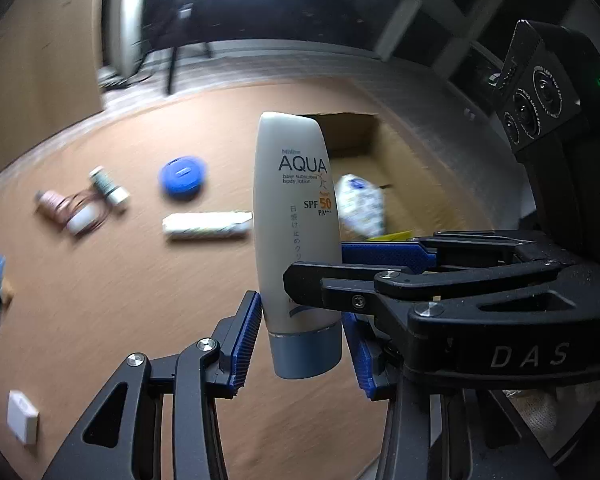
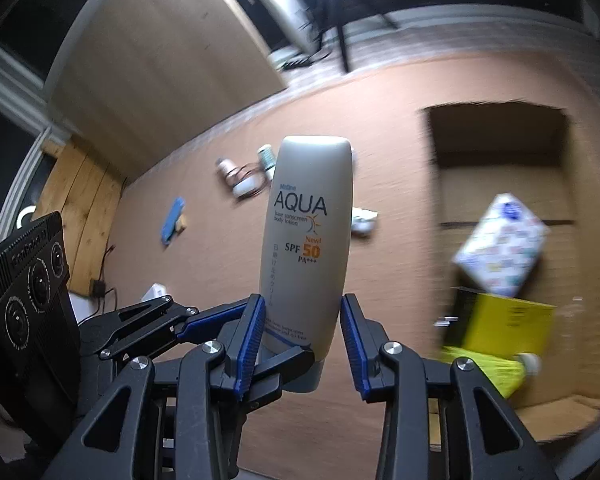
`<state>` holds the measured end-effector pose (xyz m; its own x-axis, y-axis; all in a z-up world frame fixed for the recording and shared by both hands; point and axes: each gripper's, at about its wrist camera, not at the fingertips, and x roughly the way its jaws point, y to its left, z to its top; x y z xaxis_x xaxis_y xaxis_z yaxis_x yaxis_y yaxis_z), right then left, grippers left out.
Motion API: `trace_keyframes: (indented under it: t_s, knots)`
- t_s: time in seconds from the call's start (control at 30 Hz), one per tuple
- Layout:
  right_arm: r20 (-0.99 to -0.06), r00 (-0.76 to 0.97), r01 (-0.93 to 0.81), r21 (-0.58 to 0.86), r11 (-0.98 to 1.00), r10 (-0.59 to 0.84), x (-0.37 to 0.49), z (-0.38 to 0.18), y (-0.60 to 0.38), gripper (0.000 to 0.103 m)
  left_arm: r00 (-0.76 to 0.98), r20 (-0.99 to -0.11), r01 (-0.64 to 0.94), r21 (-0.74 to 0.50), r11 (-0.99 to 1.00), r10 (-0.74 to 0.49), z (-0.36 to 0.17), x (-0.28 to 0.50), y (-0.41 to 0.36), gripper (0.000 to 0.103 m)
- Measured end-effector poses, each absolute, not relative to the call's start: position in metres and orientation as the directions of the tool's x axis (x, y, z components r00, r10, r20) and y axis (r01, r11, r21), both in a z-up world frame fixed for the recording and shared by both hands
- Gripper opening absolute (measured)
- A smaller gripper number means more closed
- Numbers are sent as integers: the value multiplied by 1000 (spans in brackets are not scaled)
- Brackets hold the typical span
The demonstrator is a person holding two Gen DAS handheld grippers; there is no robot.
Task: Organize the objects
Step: 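Carry the sunscreen tube over the box with both tools and release it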
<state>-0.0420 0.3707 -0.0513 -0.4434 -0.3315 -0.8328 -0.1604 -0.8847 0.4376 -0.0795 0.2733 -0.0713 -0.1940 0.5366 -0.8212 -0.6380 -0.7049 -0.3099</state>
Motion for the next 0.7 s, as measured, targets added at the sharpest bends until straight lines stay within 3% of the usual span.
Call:
trace_keyframes:
  t_s: [0.33,0.63,0.7]
  knots:
    - [-848,-488,-292,383,-876,-208,2,-42,449,36,-117,-809,-744,-313,-590,576,-67,-64,372,45]
    - [-862,-480,-365,365,-856,-163,19,-50,483,36,-66,-820,-785,-309,-536,569,-81,-58,416,45]
    - [-865,-480,-371,349,-861,-144,17,-51,484,42,-64,-822,-796,-300,-526,565,-80,-56,420,50]
